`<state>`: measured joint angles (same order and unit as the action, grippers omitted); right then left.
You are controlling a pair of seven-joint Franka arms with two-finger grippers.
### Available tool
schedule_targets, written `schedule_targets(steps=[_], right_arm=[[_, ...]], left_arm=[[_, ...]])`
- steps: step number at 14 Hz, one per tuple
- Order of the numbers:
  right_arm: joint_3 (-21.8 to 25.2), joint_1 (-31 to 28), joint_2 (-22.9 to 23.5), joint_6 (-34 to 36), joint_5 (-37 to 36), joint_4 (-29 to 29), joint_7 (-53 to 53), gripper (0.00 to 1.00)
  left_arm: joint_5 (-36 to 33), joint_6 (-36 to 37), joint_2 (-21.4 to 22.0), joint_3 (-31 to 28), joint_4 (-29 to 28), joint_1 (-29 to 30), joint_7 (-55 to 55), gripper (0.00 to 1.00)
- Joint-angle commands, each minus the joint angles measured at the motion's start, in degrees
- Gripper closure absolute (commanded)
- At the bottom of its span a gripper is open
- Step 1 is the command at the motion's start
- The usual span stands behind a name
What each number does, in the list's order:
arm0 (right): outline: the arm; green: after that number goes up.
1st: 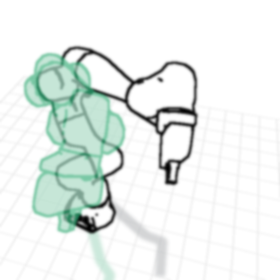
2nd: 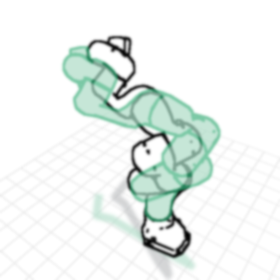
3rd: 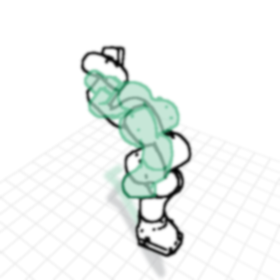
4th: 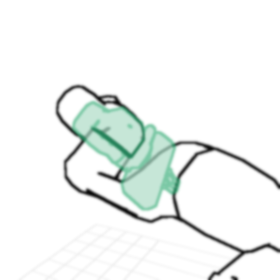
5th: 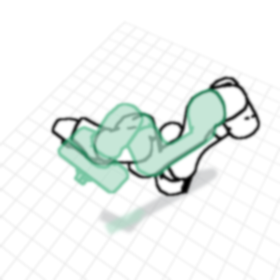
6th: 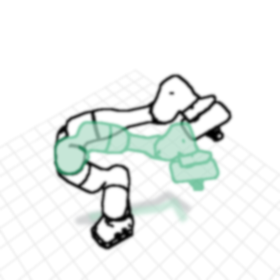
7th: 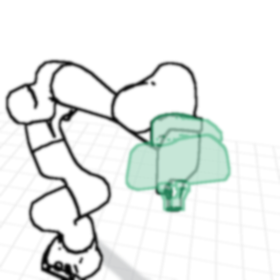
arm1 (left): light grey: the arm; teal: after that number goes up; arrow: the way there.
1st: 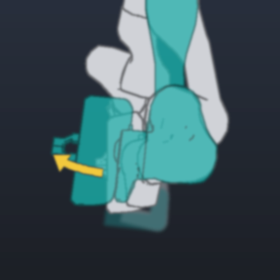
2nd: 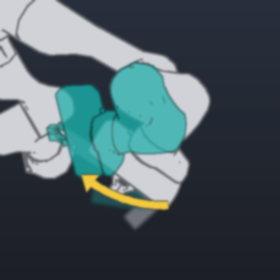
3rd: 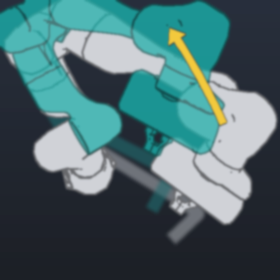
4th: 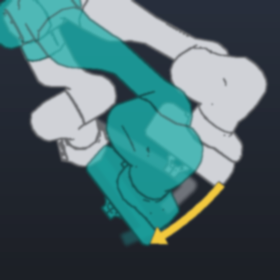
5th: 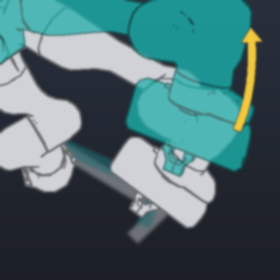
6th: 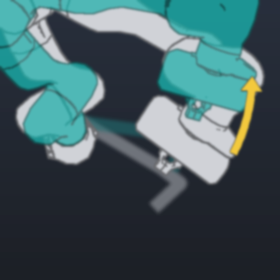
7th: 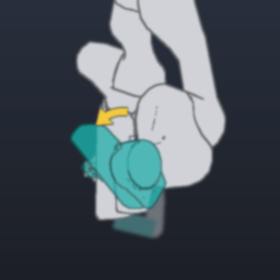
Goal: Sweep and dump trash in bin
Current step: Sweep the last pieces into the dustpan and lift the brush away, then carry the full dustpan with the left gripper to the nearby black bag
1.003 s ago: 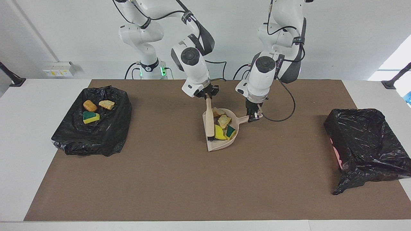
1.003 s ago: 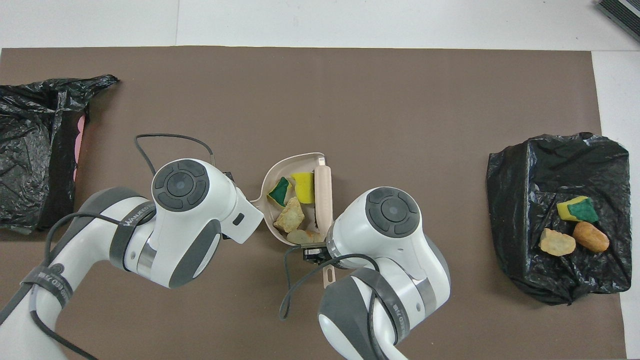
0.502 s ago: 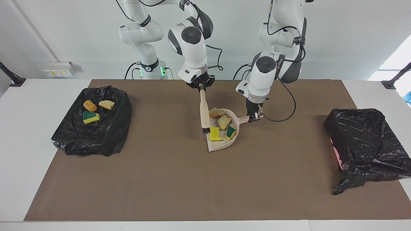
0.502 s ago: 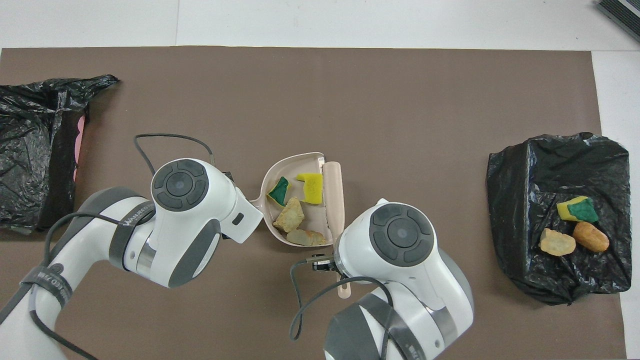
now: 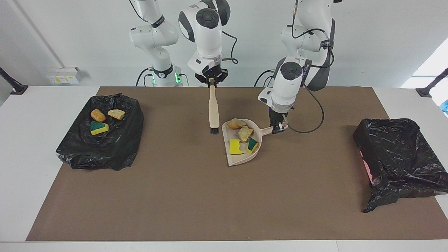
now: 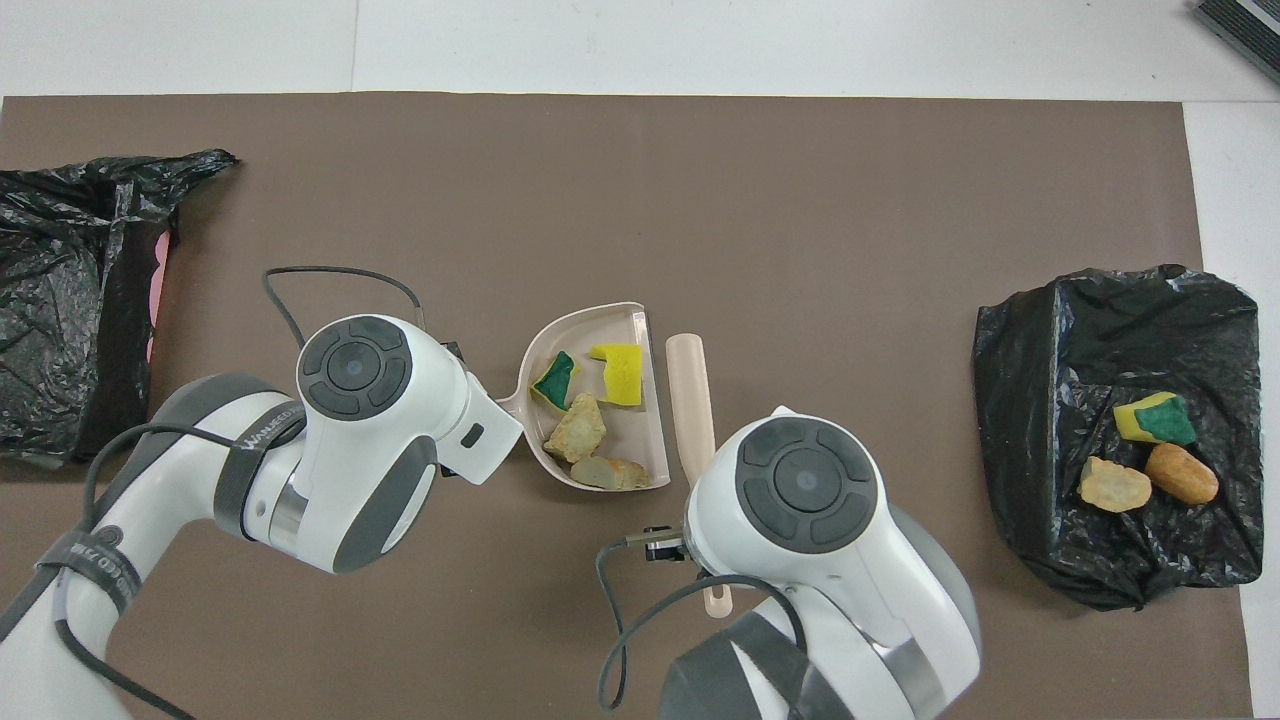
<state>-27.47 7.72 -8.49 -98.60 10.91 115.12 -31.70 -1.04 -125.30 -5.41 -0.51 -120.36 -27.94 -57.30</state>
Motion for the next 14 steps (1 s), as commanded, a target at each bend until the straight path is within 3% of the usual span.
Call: schedule_targets(steps=[1,6,14], right_arm=[[-0.39,-1.03,-1.53,-0.27,3.50,2.04,-1.08,1.00],[-0.48,-0.95,-2.15,-1.41,3.51,3.71,-1.08,1.00],[-0.48,-0.69,-2.32,-1.77,3.51,5.11,-0.99,1.00]], left_arm=[[-0.37,-1.61,0.67,0.07,-0.50,2.18,-1.84,1.00],[2.00,-0.21,-0.13,0.16,3.10,7.18,-7.63,1.00],[5.52,15.16,-0.65,0.07,16.80,18.60,-19.32,1.00]])
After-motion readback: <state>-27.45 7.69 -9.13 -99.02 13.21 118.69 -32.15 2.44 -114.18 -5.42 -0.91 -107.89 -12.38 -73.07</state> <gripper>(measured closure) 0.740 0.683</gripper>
